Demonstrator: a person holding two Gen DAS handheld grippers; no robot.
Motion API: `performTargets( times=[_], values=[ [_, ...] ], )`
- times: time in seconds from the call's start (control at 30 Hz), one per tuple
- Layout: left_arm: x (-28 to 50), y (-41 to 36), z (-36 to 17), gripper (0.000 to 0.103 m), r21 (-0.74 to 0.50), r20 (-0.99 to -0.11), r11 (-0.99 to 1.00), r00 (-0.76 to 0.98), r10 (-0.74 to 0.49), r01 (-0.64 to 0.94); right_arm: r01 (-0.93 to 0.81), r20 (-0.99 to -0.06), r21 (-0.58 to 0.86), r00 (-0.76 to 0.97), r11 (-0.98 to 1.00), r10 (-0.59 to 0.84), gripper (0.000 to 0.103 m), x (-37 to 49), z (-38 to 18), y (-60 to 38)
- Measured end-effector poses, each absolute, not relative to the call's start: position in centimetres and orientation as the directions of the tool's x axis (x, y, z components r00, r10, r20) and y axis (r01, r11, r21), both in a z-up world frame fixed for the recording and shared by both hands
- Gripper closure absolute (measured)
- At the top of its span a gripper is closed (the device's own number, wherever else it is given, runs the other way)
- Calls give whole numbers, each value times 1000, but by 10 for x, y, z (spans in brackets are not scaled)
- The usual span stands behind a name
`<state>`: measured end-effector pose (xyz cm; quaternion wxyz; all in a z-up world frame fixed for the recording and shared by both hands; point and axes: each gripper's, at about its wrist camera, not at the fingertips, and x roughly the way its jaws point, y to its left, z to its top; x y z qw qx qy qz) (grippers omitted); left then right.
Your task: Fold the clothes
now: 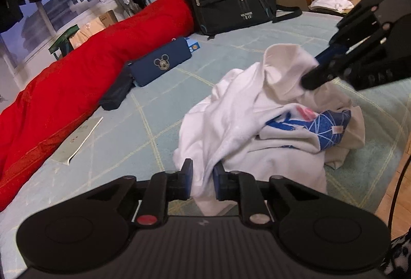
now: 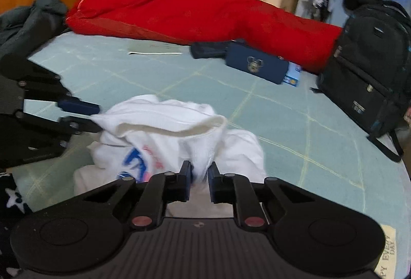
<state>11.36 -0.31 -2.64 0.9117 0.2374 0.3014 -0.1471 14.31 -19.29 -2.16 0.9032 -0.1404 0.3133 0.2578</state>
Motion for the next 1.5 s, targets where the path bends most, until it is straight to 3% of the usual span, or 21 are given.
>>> performTargets(
  times=[0.1,0.17,0.2,0.23,0.6,0.9,1.2,1.27,1.3,1.4,1.5],
  values=[
    [119,-7,-28,81,340,-623,838,769,-140,428,-565,-642,-56,652,823,404,79,145,-25,-191],
    [124,-10,-29,90,333,-630,835,762,-148,438,-592,-648,-89,645,801,405,83,142,-29,-184],
    [124,-8,-27,99,343,-621,836,771,-141,429,-601,-651,-105,643,792,402,90,141,-31,-183],
    [123,-7,-26,101,354,-611,837,781,-131,418,-605,-650,-116,646,787,400,90,141,-31,-184],
    [180,24,21,101,345,-553,891,831,-61,295,-509,-538,-235,778,828,325,93,197,14,-222],
    [267,25,34,101,310,-558,917,829,-39,252,-473,-562,-217,776,854,287,93,292,25,-225],
    [354,22,2,99,245,-613,954,790,16,171,-386,-603,-221,776,896,186,93,383,8,-215],
    [369,21,-14,96,217,-637,963,771,13,163,-357,-620,-220,770,908,153,93,398,-4,-211],
    [371,21,-19,89,201,-643,966,765,4,163,-340,-626,-221,768,914,135,93,405,-11,-210],
    [375,24,-36,87,156,-677,971,736,-28,181,-319,-663,-215,742,923,102,93,422,-32,-207],
    [363,33,-45,82,162,-710,968,704,-20,192,-326,-717,-156,686,932,119,83,430,-52,-210]
  ],
)
